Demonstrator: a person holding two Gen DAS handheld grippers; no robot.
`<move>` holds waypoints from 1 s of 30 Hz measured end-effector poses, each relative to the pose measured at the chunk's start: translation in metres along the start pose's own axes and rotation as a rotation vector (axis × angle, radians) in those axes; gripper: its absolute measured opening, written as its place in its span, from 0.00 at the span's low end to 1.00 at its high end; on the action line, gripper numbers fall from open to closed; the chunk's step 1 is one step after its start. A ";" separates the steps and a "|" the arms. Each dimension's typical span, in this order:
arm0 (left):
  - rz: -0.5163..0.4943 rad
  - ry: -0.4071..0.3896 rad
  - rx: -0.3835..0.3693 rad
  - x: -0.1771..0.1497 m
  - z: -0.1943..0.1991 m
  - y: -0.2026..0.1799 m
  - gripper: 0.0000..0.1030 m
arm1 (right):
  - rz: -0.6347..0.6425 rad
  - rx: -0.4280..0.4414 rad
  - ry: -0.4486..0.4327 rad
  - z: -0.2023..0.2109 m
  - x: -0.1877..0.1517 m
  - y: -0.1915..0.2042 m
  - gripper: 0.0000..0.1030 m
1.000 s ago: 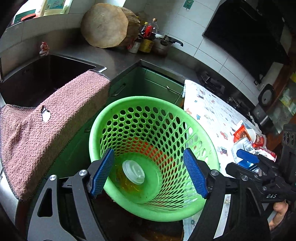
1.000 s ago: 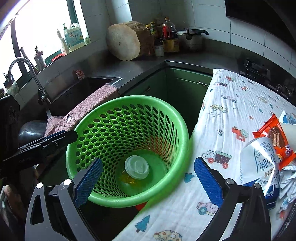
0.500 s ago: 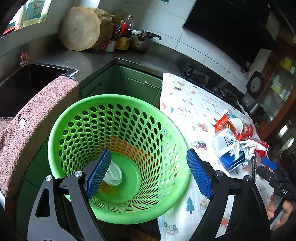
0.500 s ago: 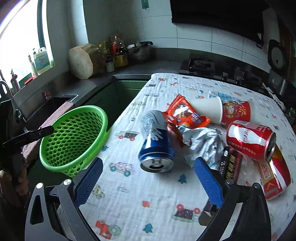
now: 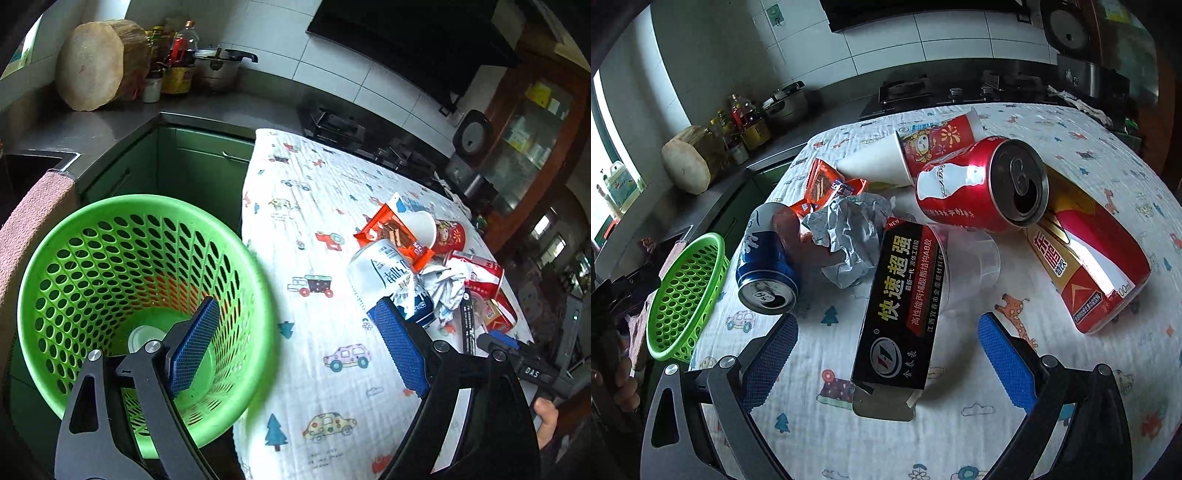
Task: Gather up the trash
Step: 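Grasp the blue milk can with left tool while right tool grasps black glue box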
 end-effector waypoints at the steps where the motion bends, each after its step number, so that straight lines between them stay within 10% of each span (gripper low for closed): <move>1: -0.009 0.002 -0.003 0.001 -0.002 -0.006 0.83 | -0.010 0.006 0.005 -0.003 0.000 -0.002 0.92; 19: -0.023 0.148 -0.066 0.009 -0.062 -0.078 0.83 | -0.102 0.093 0.051 -0.023 -0.008 -0.018 0.50; 30: 0.020 0.284 -0.031 0.002 -0.117 -0.108 0.85 | -0.060 0.106 0.023 0.000 -0.020 -0.012 0.45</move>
Point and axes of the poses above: each gripper's, at about its wrist camera, not at the fingertips, and z roughly against the way its jaws point, y to its left, x to its top, the point moved 7 cm from there along -z, roughly the way its jaws point, and after that the axes turned 7 degrees about x, right-handed, at the moved point
